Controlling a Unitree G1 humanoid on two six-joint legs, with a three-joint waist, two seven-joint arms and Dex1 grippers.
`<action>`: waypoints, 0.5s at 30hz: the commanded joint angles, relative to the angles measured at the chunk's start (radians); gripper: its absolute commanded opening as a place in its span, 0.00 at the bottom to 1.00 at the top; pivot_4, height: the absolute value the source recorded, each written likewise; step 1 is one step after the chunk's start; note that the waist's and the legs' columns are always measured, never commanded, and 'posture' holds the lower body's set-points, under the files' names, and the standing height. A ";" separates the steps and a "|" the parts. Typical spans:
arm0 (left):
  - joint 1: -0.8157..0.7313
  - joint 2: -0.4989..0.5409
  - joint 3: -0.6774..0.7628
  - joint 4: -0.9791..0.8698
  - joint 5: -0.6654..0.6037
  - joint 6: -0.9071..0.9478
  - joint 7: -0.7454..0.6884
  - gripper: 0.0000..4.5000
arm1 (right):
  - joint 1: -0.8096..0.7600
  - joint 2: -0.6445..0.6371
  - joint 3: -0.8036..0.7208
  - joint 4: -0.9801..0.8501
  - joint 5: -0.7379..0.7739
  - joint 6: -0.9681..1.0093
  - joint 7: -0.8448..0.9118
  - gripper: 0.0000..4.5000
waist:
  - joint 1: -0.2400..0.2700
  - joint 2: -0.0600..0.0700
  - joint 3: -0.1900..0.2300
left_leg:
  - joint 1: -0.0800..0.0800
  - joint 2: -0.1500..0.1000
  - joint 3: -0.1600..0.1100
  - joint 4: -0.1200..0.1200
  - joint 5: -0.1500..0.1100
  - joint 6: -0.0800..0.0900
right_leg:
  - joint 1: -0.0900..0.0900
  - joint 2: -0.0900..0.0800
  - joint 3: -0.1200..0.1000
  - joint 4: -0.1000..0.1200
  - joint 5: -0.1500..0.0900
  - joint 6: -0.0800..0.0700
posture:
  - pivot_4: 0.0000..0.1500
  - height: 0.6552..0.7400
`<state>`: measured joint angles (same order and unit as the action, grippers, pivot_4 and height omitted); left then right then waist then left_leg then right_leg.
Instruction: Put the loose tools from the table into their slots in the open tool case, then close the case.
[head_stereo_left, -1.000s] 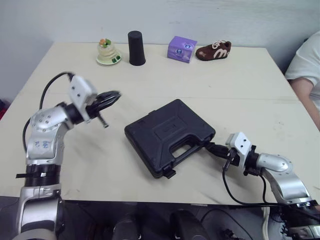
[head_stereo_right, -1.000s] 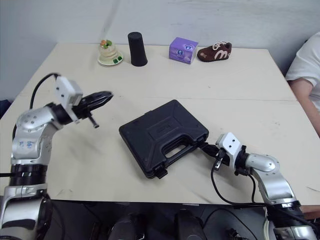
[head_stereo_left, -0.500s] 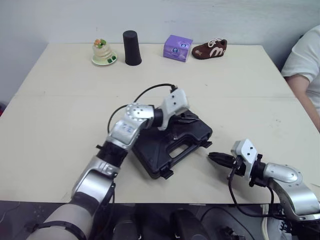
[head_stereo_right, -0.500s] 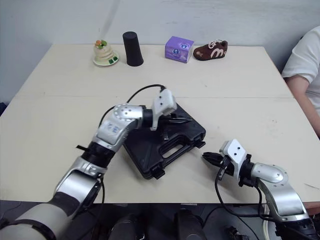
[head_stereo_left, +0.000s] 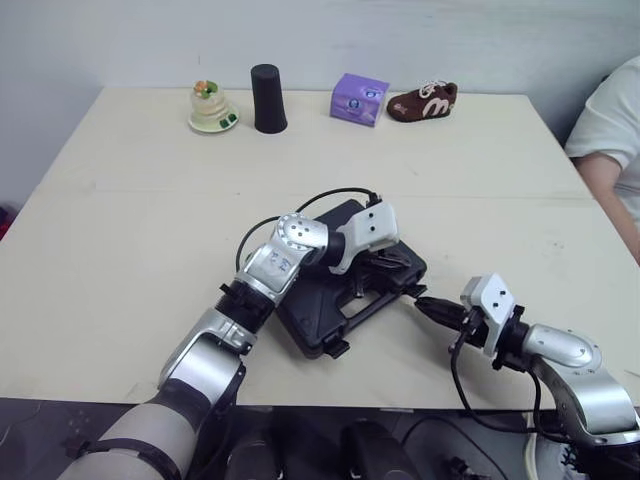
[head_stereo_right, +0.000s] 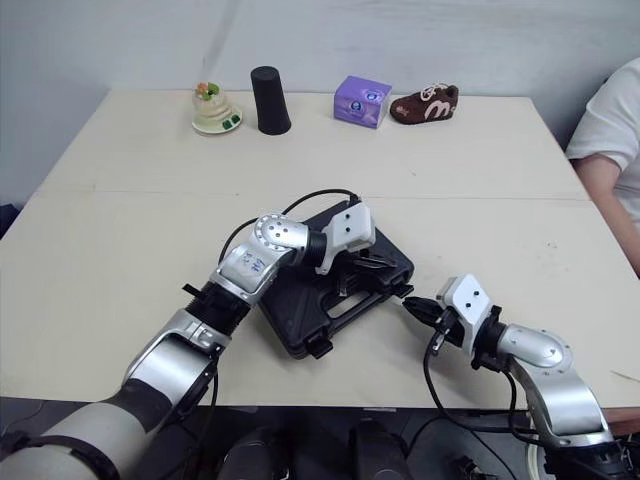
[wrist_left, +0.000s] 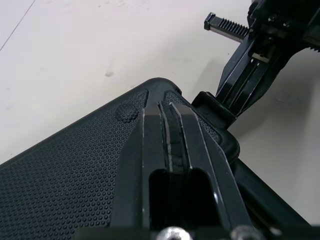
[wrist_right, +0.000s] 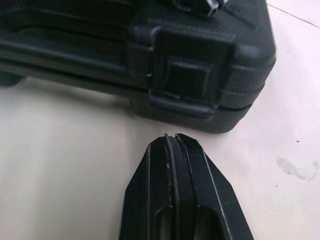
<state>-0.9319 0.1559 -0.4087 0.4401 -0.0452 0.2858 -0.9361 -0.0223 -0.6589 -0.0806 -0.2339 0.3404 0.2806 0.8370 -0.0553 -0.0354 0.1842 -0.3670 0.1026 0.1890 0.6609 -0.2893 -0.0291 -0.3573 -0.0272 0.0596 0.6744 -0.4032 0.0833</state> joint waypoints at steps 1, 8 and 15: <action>0.064 0.013 -0.062 0.098 0.089 0.074 0.033 0.00 | -0.018 0.008 -0.002 -0.037 0.024 0.013 0.000 0.01 | 0.001 -0.001 -0.005 | 0.000 0.000 -0.001 0.000 0.000 0.000 | 0.001 0.000 0.000 0.000 0.000 0.000 | 1.00 1.00; 0.081 0.014 -0.071 0.097 0.093 0.080 0.032 0.00 | -0.071 0.034 -0.005 -0.066 0.088 0.099 0.003 0.01 | 0.000 -0.004 -0.012 | 0.000 0.000 -0.002 0.000 0.000 0.001 | 0.002 0.000 -0.001 -0.001 0.000 0.000 | 1.00 1.00; 0.085 0.035 -0.099 0.068 0.132 0.087 0.033 0.00 | -0.133 0.058 -0.002 -0.055 0.089 0.121 -0.010 0.01 | -0.006 -0.005 -0.014 | 0.000 0.001 -0.002 0.000 0.000 0.001 | 0.002 0.001 -0.001 -0.001 0.001 -0.001 | 1.00 1.00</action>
<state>-0.9200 0.1598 -0.4171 0.4312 -0.0017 0.3054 -0.8960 -0.1110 -0.6102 -0.0687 -0.2476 0.3997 0.4225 0.8356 -0.0611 -0.0407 0.1697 -0.3667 0.1035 0.1873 0.6605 -0.2898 -0.0286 -0.3556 -0.0264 0.0590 0.6730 -0.4024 0.0818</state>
